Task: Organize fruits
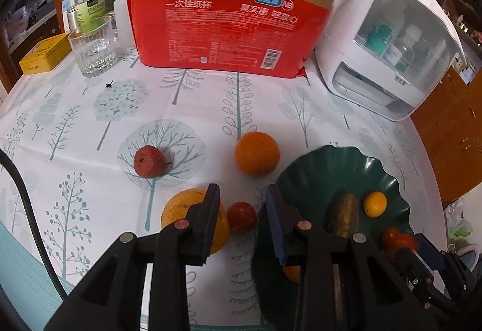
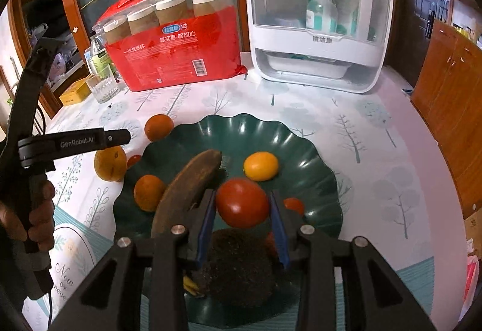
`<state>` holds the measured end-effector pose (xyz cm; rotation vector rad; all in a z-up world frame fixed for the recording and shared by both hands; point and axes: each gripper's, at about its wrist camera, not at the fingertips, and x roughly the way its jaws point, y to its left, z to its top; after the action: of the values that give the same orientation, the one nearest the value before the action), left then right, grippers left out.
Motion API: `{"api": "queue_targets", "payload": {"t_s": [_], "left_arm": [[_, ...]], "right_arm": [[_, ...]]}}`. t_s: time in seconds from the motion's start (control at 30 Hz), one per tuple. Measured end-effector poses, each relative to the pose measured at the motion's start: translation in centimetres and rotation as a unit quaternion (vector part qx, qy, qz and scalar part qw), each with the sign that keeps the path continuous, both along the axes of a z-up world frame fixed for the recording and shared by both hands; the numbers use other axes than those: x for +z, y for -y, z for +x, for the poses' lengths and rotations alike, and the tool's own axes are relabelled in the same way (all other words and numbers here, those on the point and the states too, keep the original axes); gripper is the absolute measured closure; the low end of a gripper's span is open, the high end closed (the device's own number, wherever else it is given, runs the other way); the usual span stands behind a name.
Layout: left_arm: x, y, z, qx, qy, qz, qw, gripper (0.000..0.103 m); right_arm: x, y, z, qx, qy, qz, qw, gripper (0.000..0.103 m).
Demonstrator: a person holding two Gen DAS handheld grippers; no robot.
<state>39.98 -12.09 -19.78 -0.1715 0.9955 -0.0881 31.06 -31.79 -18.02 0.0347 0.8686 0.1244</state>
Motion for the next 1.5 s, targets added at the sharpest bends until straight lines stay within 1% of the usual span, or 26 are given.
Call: {"api": "queue_targets", "payload": {"t_s": [0.03, 0.13, 0.33, 0.5, 0.67, 0.8, 0.87, 0.97, 1.17, 1.37, 1.5], "left_arm": [[0.0, 0.0, -0.1, -0.001, -0.001, 0.000, 1.0000, 0.073], [0.1, 0.0, -0.2, -0.001, -0.002, -0.004, 1.0000, 0.073], [1.0, -0.6, -0.9, -0.001, 0.006, -0.011, 0.9999, 0.071], [2.4, -1.8, -1.8, 0.004, 0.022, -0.016, 0.9996, 0.069], [3.5, -3.6, -2.7, 0.006, 0.031, -0.010, 0.9995, 0.066], [4.0, -5.5, -3.0, -0.006, 0.030, -0.004, 0.9995, 0.064], [4.1, -6.5, -2.9, -0.011, 0.023, -0.003, 0.9997, 0.064], [4.4, -7.8, -2.7, -0.022, 0.013, -0.001, 0.9997, 0.059], [4.5, -9.5, -1.6, -0.056, -0.006, 0.019, 0.9982, 0.055], [3.1, -10.2, 0.7, -0.082, -0.053, 0.043, 0.9943, 0.047], [2.3, -10.2, 2.1, -0.091, -0.068, 0.051, 0.9923, 0.047]], "right_arm": [[0.0, -0.1, 0.0, 0.001, 0.000, 0.000, 1.000, 0.059], [0.0, -0.2, -0.1, 0.004, -0.001, 0.002, 1.000, 0.052], [0.3, 0.0, -0.2, -0.007, -0.002, 0.004, 1.000, 0.051], [1.0, -0.2, -0.9, -0.015, 0.004, 0.000, 1.000, 0.049], [1.7, -1.1, -1.6, -0.021, 0.013, -0.001, 1.000, 0.046], [2.3, -2.3, -2.2, -0.026, 0.023, 0.000, 0.999, 0.045], [2.5, -3.0, -2.5, -0.030, 0.028, -0.001, 0.999, 0.045], [2.7, -4.1, -2.7, -0.037, 0.033, 0.004, 0.999, 0.044], [2.8, -6.6, -2.6, -0.041, 0.047, 0.015, 0.998, 0.041], [2.6, -9.5, -2.3, -0.033, 0.065, 0.024, 0.997, 0.034], [2.3, -11.6, -1.9, -0.023, 0.075, 0.013, 0.997, 0.031]]}}
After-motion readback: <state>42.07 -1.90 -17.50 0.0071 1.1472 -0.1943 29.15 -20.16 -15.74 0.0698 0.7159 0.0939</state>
